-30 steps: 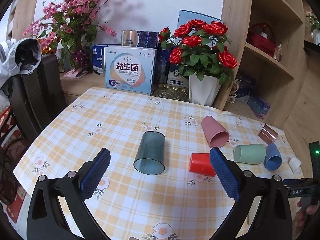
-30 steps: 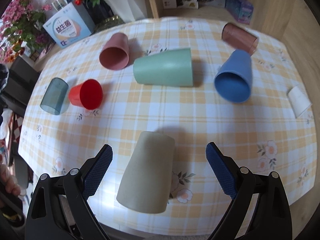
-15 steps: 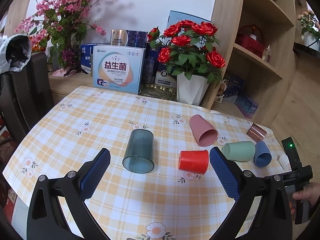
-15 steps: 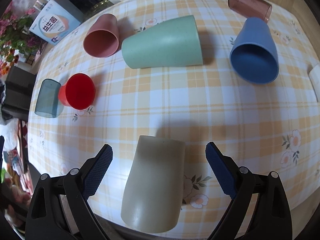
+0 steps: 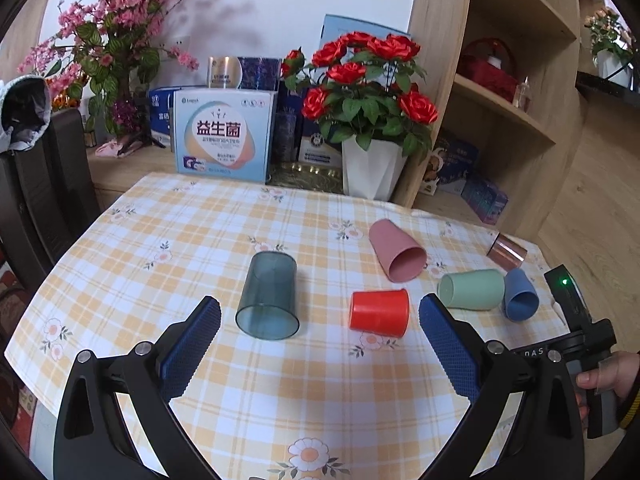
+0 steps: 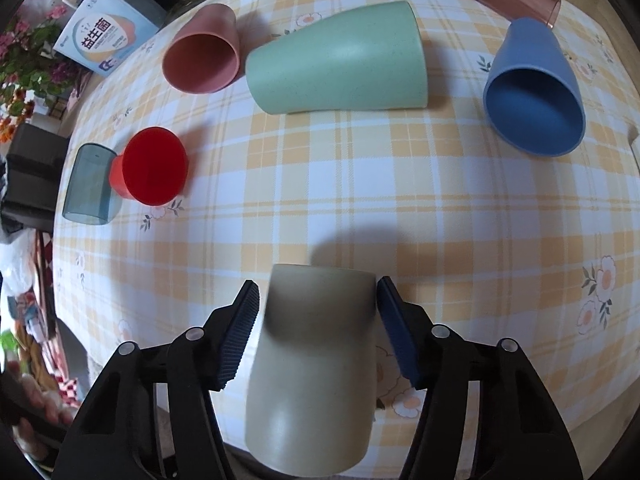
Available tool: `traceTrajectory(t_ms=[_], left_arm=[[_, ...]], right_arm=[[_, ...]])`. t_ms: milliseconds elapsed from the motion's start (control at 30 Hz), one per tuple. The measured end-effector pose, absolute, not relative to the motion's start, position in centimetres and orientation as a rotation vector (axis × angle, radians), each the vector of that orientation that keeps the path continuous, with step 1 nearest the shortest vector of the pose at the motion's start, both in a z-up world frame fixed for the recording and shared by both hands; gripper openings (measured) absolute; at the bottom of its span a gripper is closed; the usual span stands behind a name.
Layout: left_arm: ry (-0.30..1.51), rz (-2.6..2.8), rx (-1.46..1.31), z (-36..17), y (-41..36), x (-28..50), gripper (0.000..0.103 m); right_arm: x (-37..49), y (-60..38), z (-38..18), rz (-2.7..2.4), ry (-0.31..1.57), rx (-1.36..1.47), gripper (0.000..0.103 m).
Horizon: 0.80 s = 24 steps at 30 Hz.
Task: Flip cup upside down
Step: 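Lift the beige cup with the right tool and turn it base up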
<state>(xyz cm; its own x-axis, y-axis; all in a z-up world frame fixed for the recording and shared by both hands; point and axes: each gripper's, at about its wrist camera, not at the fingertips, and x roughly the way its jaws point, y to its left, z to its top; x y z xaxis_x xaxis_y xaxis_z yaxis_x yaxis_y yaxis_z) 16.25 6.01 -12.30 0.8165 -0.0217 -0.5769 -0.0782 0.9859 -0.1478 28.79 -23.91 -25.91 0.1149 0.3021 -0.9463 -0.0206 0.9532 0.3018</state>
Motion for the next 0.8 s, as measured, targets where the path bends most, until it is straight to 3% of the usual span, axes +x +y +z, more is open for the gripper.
traceTrajectory(t_ms=[400, 800], left_arm=[[0.644, 0.045, -0.134, -12.0, 4.9, 15.5, 0.097], [0.643, 0.020, -0.139, -11.0, 3.0, 14.6, 0.097]], right_arm=[[26.7, -24.8, -25.3, 0.314, 1.376, 0.299, 0.056], [18.2, -25.5, -19.3, 0.360, 1.098, 0.167, 0.055]])
